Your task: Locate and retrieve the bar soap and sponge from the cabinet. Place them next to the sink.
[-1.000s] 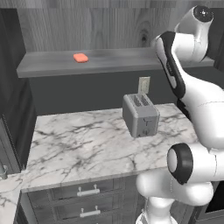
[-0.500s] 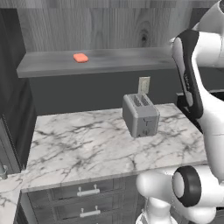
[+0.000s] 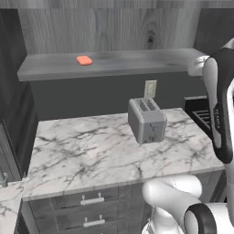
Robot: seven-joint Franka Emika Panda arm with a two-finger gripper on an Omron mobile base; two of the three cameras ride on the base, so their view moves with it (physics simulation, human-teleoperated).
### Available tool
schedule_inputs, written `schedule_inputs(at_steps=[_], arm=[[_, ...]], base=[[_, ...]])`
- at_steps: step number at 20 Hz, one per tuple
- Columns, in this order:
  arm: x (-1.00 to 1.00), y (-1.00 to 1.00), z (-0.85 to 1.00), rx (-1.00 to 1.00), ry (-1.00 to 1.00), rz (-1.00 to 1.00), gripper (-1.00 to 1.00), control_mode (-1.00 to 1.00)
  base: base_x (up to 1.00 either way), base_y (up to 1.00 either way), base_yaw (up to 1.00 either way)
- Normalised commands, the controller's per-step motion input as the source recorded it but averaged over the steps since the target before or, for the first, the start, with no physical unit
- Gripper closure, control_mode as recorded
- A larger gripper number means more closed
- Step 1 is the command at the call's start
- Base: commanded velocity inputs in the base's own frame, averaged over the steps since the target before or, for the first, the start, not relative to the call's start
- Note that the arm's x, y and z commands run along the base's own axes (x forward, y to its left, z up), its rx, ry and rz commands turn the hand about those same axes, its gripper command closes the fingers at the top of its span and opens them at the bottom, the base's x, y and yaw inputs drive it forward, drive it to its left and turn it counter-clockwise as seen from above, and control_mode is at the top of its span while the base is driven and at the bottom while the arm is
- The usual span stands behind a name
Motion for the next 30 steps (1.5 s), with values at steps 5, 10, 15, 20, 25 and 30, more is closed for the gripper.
schedule_inputs(at_steps=[5, 10, 15, 20, 25, 30], arm=[[-1.00, 0.01, -0.26, 0.00, 0.08, 0.02, 1.00, -1.00], [-1.00, 0.03, -0.61, 0.00, 0.03, 0.06, 1.00, -1.00], [-1.00, 0.17, -0.64, 0.00, 0.01, 0.06, 1.00, -1.00], [-0.92, 0.25, -0.63, 0.00, 0.04, 0.05, 1.00, -1.00], [-0.63, 0.17, -0.74, -0.01, 0.08, 0.06, 1.00, -1.00], [-0.48, 0.17, -0.71, 0.00, 0.01, 0.05, 1.00, -1.00]], base=[[0.00, 0.00, 0.00], [0.00, 0.00, 0.00], [0.00, 0.00, 0.00], [0.00, 0.00, 0.00], [0.00, 0.00, 0.00], [0.00, 0.00, 0.00]])
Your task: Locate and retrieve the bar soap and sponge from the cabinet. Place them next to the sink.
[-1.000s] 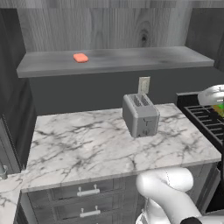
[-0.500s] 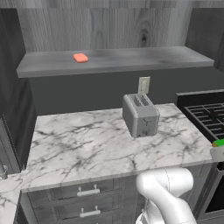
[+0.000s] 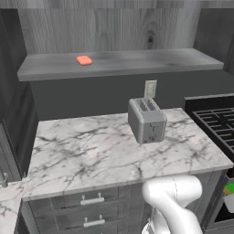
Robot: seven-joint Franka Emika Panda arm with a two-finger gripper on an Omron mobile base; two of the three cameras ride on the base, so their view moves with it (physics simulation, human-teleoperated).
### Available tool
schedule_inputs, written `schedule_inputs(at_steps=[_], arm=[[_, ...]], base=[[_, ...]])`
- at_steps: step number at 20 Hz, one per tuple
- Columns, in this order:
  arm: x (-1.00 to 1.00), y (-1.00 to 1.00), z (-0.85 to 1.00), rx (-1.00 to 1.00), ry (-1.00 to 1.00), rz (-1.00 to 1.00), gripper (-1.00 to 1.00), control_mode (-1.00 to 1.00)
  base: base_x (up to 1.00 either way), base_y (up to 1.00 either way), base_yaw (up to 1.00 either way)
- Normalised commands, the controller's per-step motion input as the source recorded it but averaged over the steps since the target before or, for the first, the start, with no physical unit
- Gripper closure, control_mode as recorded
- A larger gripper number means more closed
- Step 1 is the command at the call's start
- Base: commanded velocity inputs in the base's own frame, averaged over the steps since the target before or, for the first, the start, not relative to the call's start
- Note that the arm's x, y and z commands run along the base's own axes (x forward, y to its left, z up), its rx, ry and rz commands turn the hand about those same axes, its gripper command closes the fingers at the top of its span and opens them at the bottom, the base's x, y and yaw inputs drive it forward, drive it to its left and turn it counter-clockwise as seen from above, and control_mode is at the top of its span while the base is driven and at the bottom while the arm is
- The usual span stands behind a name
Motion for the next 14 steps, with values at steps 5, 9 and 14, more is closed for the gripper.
schedule_inputs(at_steps=[5, 9, 14], arm=[[-0.06, 0.05, -0.11, 0.00, 0.02, 0.03, 1.00, -1.00], [0.00, 0.00, 0.00, 0.00, 0.00, 0.00, 1.00, -1.00], [-0.01, 0.00, 0.00, 0.00, 0.00, 0.00, 1.00, -1.00]], base=[[0.00, 0.00, 0.00], [0.00, 0.00, 0.00], [0.00, 0.00, 0.00]])
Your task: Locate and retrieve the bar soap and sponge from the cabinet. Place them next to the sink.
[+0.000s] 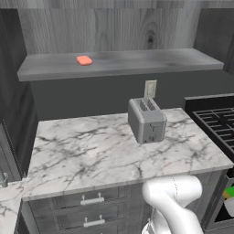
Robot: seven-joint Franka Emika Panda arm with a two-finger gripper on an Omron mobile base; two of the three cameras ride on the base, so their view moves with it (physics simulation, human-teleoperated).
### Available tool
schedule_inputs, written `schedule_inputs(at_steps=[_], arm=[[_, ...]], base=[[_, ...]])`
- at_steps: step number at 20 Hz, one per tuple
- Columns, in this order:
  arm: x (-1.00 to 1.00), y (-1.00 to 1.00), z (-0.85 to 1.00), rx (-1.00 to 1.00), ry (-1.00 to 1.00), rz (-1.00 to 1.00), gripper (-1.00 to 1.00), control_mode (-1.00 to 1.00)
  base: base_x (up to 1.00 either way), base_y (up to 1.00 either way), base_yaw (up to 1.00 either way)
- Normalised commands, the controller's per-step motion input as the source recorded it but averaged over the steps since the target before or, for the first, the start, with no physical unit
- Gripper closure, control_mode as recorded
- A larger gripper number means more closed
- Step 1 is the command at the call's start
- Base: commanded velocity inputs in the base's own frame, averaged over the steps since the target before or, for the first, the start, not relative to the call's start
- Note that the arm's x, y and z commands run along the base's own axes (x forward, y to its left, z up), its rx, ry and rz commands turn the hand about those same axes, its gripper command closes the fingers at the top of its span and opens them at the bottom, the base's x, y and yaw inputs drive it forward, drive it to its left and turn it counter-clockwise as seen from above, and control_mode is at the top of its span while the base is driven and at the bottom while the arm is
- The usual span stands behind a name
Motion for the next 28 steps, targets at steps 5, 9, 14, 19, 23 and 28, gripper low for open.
schedule_inputs(at_steps=[5, 9, 14, 19, 23, 28], arm=[[-0.01, 0.01, 0.00, 0.00, 0.00, 0.00, 1.00, 1.00], [0.00, 0.00, 0.00, 0.00, 0.00, 0.00, 1.00, 1.00], [0.00, 0.00, 0.00, 0.00, 0.00, 0.00, 1.00, 1.00], [0.00, 0.00, 0.00, 0.00, 0.00, 0.00, 1.00, 1.00], [0.00, 0.00, 0.00, 0.00, 0.00, 0.00, 1.00, 1.00], [0.00, 0.00, 0.00, 0.00, 0.00, 0.00, 1.00, 1.00]], base=[[-0.19, 0.10, 0.04], [-0.29, 0.24, 0.22], [-0.16, 0.37, 0.41], [-0.08, 0.44, 0.45], [-0.09, 0.48, 0.44], [-0.12, 0.52, 0.42]])
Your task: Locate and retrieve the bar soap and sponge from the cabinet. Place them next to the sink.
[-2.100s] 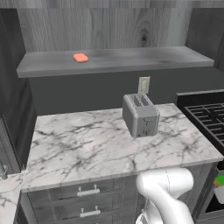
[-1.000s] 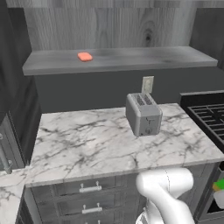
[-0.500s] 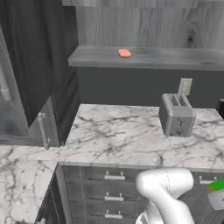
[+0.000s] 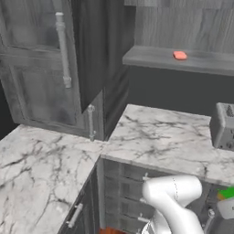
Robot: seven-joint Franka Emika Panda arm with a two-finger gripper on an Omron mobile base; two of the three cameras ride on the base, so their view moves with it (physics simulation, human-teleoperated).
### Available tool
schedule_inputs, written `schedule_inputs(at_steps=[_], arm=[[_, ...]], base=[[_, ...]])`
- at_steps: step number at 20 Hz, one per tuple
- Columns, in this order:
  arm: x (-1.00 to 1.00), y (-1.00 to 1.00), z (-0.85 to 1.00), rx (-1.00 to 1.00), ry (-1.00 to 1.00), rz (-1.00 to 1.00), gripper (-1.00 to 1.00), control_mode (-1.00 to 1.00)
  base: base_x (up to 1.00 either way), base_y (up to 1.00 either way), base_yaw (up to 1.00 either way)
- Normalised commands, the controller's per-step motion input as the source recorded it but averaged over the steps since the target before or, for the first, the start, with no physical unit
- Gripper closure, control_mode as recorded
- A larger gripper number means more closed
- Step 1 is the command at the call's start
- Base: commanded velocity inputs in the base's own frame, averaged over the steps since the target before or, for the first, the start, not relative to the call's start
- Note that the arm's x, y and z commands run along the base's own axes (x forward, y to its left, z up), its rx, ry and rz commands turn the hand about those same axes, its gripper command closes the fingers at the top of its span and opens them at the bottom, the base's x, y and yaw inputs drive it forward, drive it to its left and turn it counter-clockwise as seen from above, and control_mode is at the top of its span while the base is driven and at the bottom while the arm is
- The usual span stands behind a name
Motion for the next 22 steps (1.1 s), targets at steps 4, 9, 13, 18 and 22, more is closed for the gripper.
schedule_inputs(at_steps=[4, 9, 13, 18, 22], arm=[[0.00, 0.00, 0.00, 0.00, 0.00, 0.00, 1.00, 1.00], [0.00, 0.00, 0.00, 0.00, 0.00, 0.00, 1.00, 1.00], [0.00, 0.00, 0.00, 0.00, 0.00, 0.00, 1.00, 1.00], [0.00, 0.00, 0.00, 0.00, 0.00, 0.00, 1.00, 1.00], [0.00, 0.00, 0.00, 0.00, 0.00, 0.00, 1.00, 1.00]], base=[[-0.13, 0.49, 0.44], [-0.13, 0.52, 0.43], [-0.14, 0.51, 0.43], [-0.14, 0.51, 0.42], [-0.13, 0.52, 0.39]])
